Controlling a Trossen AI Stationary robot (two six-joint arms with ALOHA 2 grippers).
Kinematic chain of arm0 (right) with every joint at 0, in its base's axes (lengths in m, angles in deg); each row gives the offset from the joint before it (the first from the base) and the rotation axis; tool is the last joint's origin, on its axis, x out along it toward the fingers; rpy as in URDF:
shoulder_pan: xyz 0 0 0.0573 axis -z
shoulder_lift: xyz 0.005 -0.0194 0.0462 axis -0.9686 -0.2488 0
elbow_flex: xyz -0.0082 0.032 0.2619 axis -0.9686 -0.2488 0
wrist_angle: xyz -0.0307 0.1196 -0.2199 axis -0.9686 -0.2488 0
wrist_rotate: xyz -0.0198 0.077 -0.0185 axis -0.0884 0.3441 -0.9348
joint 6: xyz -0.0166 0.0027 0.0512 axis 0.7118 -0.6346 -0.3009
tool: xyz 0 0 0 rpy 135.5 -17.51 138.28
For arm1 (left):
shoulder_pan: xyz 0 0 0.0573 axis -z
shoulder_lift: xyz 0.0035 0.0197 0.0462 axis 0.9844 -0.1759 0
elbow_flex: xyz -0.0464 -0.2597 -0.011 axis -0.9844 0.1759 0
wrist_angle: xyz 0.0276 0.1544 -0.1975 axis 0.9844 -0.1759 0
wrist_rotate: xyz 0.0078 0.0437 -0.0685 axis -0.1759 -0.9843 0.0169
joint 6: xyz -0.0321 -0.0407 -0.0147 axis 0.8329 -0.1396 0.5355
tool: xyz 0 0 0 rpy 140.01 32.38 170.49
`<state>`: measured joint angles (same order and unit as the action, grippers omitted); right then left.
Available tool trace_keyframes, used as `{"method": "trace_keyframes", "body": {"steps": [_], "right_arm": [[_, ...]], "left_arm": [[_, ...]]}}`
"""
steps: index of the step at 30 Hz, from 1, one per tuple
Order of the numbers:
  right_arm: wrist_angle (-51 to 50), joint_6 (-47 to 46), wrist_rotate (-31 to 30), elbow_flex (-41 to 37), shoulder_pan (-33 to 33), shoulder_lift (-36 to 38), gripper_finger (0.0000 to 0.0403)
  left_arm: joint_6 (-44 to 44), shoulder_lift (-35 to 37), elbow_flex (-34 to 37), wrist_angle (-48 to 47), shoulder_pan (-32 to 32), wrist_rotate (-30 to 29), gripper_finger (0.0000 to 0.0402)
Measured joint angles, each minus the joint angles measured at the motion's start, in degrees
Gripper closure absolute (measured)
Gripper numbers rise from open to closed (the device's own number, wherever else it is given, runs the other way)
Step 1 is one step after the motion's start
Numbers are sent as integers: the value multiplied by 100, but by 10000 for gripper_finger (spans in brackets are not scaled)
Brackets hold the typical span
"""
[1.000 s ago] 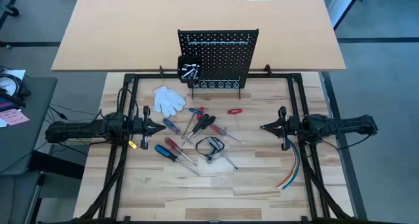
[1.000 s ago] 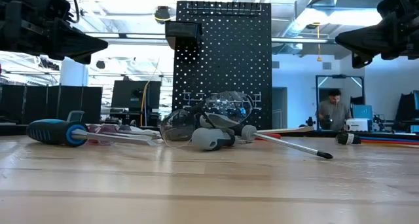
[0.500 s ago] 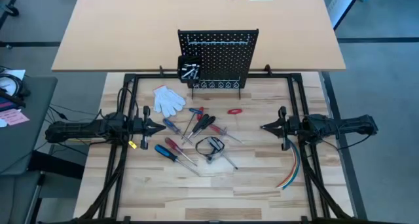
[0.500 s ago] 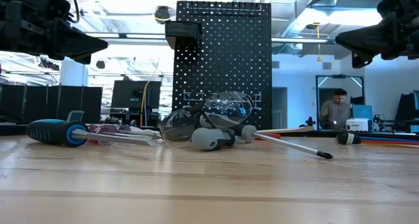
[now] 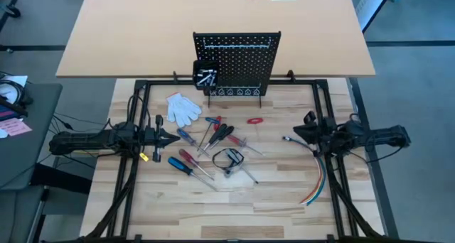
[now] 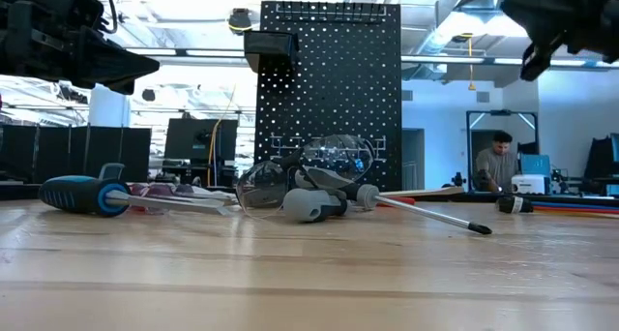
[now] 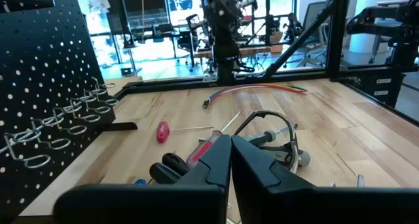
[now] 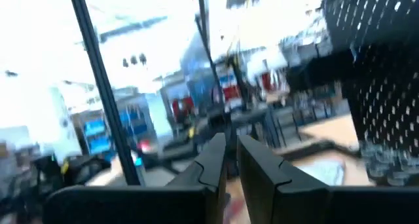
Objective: Hang tools onto peg board
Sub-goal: Hang the right red allen wrench on the peg board
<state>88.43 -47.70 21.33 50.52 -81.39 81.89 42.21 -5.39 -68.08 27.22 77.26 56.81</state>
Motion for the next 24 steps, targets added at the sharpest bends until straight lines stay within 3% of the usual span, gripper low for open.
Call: {"method": "trace_keyframes", "body": {"steps": [5, 11, 20, 24], "right_arm": [[394, -207, -3, 0, 117, -639, 356], [641, -338, -290, 210, 559, -2532, 336], [723, 453, 28, 1549, 1470, -5429, 255], [63, 879, 55, 2109, 1804, -6302, 208]], "left_arm": [[0, 0, 0, 0, 0, -2, 392], [0, -1, 0, 0, -2, -2, 392], [0, 1, 0, 0, 0, -2, 392], [0, 1, 0, 0, -2, 0, 392]]}}
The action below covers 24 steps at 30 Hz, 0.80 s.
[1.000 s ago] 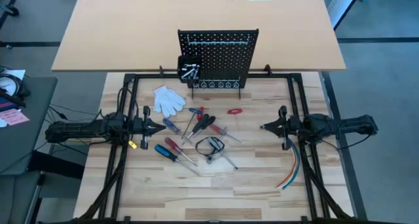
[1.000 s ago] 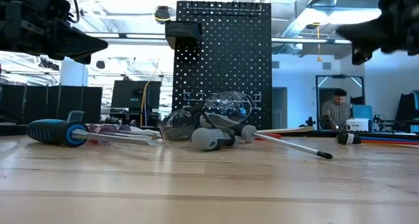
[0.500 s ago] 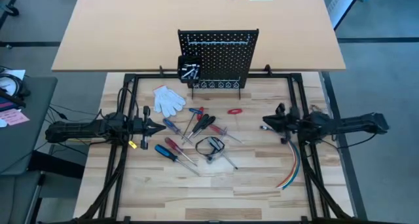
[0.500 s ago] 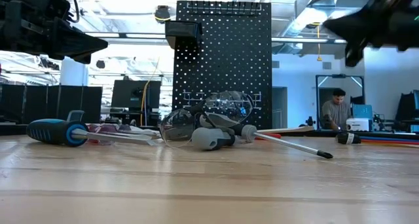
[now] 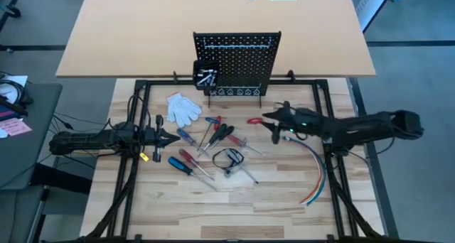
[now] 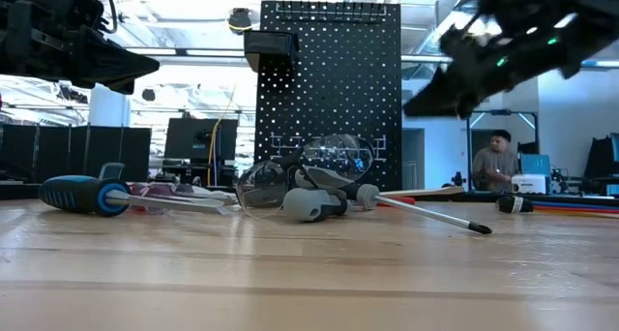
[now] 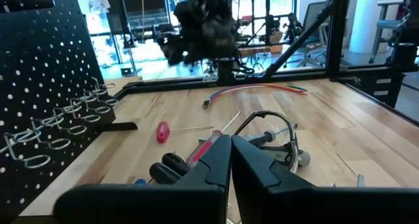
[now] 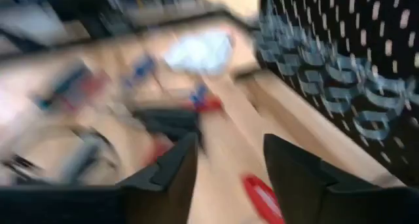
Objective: Hang tools onto peg board
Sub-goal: Hang the right red allen wrench on the peg board
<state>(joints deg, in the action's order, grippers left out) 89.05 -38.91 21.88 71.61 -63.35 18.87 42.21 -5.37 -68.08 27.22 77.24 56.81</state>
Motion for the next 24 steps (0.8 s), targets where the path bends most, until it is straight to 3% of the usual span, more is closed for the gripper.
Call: {"method": "trace_keyframes", "body": {"steps": [5, 13, 24], "right_arm": [[-196, 598, 131, 349, 260, -926, 167], [-798, 1242, 132, 955, 294, -2217, 170], [-2643, 1511, -49, 1952, 711, -2639, 174]], "left_arm": [[-341, 0, 0, 5, 2, -2, 393], [-294, 4, 0, 264, 2, -4, 393], [342, 2, 0, 262, 2, -2, 393]]}}
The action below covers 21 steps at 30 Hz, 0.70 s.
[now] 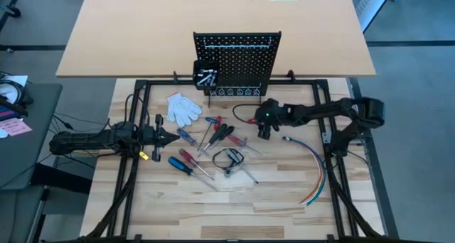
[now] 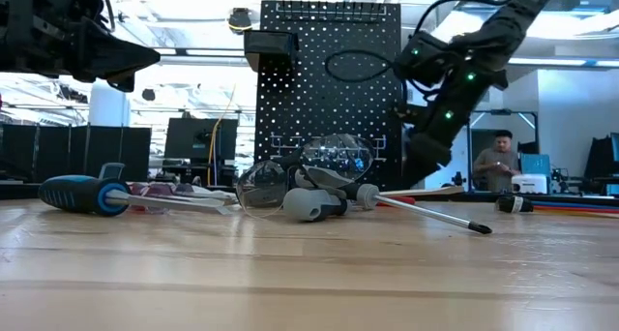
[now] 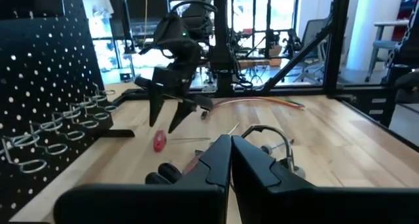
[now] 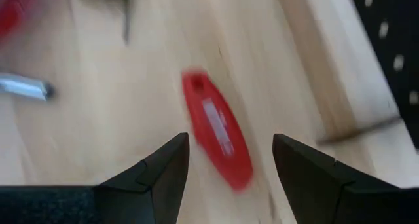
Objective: Hang tools onto peg board
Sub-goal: Hang the right red allen wrench on the peg board
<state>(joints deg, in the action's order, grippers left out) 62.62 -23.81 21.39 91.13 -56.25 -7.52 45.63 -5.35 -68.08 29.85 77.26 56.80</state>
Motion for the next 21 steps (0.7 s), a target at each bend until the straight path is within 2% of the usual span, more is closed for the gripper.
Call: {"method": "trace_keyframes", "body": {"steps": [8, 14, 21], "right_arm": [[-225, 904, 72, 17, 101, -9, 175], [-131, 1385, 675, 33, 260, -341, 175], [-63, 1366, 883, 50, 220, -601, 204]], "left_arm": [[200, 0, 0, -1, 0, 2, 393], [404, 0, 0, -17, 0, 2, 393], [639, -3, 0, -52, 0, 6, 392]]}}
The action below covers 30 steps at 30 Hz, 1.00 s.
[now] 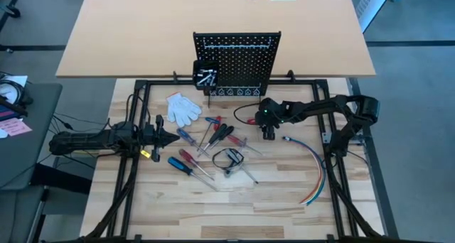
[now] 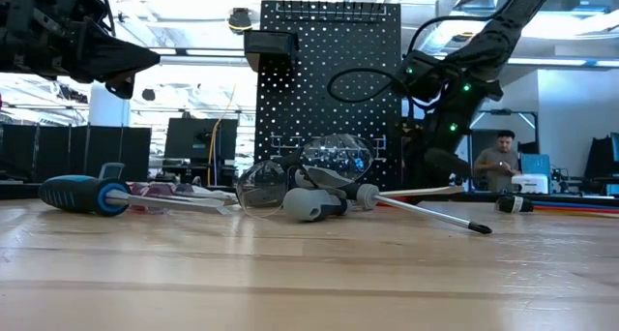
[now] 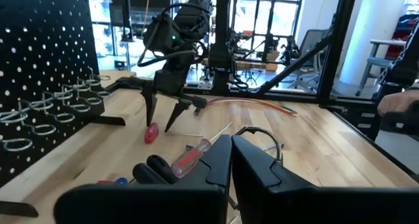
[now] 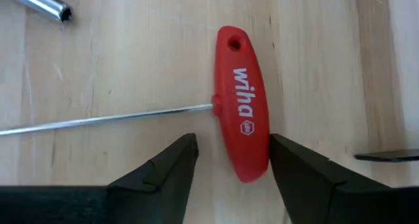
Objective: Hang tools onto peg board
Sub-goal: Hang the right red allen wrench on the peg board
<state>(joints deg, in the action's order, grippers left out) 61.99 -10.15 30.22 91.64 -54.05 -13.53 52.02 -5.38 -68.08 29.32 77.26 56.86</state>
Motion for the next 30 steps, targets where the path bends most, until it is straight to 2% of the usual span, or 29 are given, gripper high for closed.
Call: {"method": "trace_keyframes", "body": {"steps": [10, 15, 20, 30], "right_arm": [[-48, -326, -43, -15, -215, -11, 330], [-41, -857, -292, -22, -409, -26, 336], [-20, -1024, -1324, -35, -894, 92, 339], [-3, -1067, -3689, -48, -1854, 698, 400]], "left_arm": [[271, -1, 0, -33, 0, 62, 392], [374, -1, 0, -39, 0, 64, 392], [378, -2, 0, -76, 0, 66, 392], [404, 0, 0, -86, 2, 66, 393]]}}
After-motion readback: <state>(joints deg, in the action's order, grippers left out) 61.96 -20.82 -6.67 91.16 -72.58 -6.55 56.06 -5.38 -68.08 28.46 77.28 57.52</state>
